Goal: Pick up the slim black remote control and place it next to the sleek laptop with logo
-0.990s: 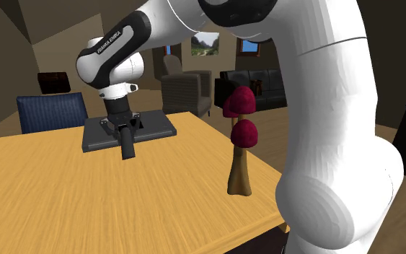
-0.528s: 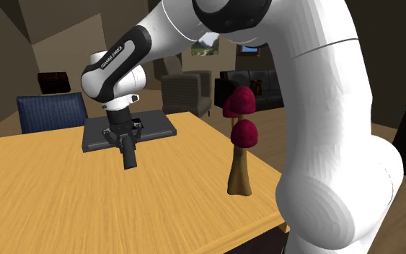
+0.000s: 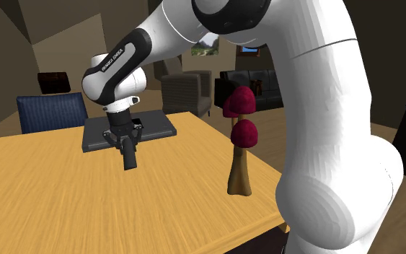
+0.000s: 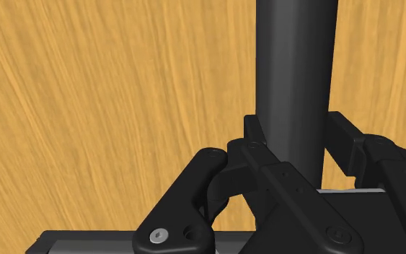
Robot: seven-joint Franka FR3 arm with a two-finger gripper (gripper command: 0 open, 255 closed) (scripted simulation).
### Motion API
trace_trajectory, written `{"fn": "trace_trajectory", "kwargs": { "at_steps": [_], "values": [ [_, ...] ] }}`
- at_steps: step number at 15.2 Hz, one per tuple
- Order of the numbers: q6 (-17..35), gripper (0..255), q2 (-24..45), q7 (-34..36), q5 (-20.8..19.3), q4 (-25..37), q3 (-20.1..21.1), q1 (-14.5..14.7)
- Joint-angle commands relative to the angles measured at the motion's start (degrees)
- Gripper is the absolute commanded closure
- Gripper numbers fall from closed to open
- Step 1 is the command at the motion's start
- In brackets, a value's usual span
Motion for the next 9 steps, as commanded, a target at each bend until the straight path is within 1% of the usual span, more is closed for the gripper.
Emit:
{"fn": "trace_trajectory", "kwargs": {
  "at_steps": [1,6,9],
  "values": [
    [0.00,0,0.01,0.00,0.02,-0.04,0.02,0.01],
    [0.00,0,0.02,0.00,0.01,-0.04,0.02,0.02],
    [-4.76,0,-2.29,-0.77,1.22,2.56,0.66,-0.02]
  ]
}}
